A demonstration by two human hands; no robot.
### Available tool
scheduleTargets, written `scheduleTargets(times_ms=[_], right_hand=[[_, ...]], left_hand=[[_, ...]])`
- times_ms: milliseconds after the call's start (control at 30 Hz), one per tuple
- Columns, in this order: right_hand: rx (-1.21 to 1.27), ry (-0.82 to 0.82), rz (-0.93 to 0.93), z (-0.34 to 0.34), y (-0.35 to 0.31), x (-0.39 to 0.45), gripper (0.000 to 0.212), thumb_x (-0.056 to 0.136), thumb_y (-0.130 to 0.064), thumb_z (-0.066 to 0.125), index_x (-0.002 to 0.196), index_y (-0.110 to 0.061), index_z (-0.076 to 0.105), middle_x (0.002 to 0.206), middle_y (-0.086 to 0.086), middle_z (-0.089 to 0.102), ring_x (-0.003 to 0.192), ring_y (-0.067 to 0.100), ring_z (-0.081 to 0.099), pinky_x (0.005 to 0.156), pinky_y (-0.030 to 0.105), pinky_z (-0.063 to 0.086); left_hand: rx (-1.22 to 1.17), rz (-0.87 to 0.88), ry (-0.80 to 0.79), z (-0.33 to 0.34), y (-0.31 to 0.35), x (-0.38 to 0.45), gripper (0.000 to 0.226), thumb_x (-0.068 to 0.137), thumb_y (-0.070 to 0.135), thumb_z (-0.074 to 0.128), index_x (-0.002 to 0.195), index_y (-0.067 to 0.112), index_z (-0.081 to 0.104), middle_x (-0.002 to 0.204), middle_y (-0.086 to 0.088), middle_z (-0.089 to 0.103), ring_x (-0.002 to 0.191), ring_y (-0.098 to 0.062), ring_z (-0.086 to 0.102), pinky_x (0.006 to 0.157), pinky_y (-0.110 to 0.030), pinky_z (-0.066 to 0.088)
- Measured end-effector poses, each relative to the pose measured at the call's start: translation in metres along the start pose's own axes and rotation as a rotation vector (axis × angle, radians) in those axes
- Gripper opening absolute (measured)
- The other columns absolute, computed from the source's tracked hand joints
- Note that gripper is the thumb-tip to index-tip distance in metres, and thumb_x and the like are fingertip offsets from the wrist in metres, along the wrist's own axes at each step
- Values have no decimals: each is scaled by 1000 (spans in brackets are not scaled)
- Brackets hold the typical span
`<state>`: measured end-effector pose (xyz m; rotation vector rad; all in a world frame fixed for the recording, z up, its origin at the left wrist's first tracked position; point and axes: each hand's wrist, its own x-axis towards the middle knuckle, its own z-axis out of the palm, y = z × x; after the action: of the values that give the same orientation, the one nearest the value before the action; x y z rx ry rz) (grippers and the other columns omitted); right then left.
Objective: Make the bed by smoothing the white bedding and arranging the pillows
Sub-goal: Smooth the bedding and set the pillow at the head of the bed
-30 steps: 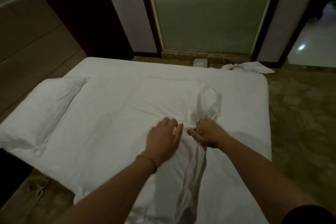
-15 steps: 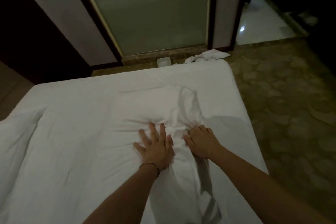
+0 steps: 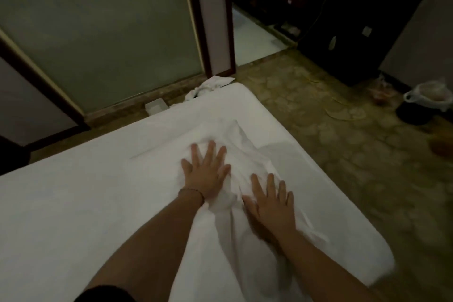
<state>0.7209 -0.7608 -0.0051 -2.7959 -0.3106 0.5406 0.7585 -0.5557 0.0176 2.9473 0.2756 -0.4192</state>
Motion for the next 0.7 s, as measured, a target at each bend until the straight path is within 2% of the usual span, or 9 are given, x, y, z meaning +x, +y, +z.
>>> scheduleTargets(times_ms=[67, 133, 300, 400, 500, 567, 600, 633, 700], right_hand=[[-15, 6, 11, 6, 7, -4, 71, 89, -72, -3, 152, -43, -13, 165, 14, 0, 148, 45, 9, 116, 61, 13], [24, 46, 12, 7, 10, -7, 69, 91, -73, 4, 150, -46, -17, 165, 11, -8, 149, 42, 2, 118, 59, 8], [76, 1, 25, 8, 20, -1, 68, 91, -77, 9, 145, -53, -24, 165, 7, -13, 150, 41, -1, 117, 63, 8], [91, -57, 85, 11, 25, 5, 72, 88, -79, 8, 146, -52, -24, 165, 10, -7, 148, 42, 8, 115, 63, 10], [80, -38, 241, 11, 22, 12, 87, 82, -82, 0, 156, -35, -4, 149, 17, 34, 129, 36, 41, 107, 53, 30], [94, 37, 341, 10, 20, 15, 103, 79, -82, -11, 148, -19, 32, 124, 10, 54, 108, 27, 54, 92, 41, 42], [150, 62, 364, 8, 23, 17, 103, 79, -83, -11, 132, -16, 46, 113, 7, 59, 100, 25, 58, 85, 37, 44], [211, 77, 362, 3, 25, 19, 93, 81, -82, -5, 117, -17, 51, 106, 5, 61, 94, 23, 60, 80, 35, 44], [257, 64, 292, -13, 30, 24, 70, 89, -76, 7, 101, -21, 49, 98, 2, 63, 89, 23, 62, 78, 35, 44]], left_hand=[[14, 10, 40, -8, -2, 23, 68, 98, 67, 15, 155, 42, -10, 164, 11, -20, 147, -39, -24, 113, -66, 0], [-22, 3, 85, -15, -1, 47, 73, 96, 69, 19, 158, 35, -1, 166, 8, -7, 150, -37, -12, 115, -62, 5], [-156, -100, 163, -32, 2, 94, 88, 91, 75, 31, 157, 17, 19, 162, -4, 23, 147, -30, 20, 115, -54, 19], [-92, -158, 159, -34, 1, 108, 86, 90, 77, 32, 148, 14, 35, 147, -12, 41, 133, -34, 39, 107, -51, 29], [-35, -149, 127, -34, 1, 116, 76, 92, 76, 28, 126, 11, 50, 125, -17, 58, 113, -36, 55, 92, -46, 39], [-44, -131, 94, -38, -1, 118, 73, 93, 74, 25, 116, 13, 57, 114, -16, 64, 101, -35, 60, 82, -42, 43], [-16, -112, 108, -43, -4, 118, 72, 94, 74, 23, 110, 15, 61, 109, -14, 65, 96, -33, 61, 78, -40, 43], [19, -90, 137, -50, -8, 119, 71, 94, 74, 22, 103, 17, 62, 103, -12, 66, 91, -31, 62, 75, -38, 43], [66, -57, 213, -70, -19, 123, 66, 96, 71, 21, 88, 19, 61, 92, -8, 65, 83, -29, 60, 72, -37, 44]])
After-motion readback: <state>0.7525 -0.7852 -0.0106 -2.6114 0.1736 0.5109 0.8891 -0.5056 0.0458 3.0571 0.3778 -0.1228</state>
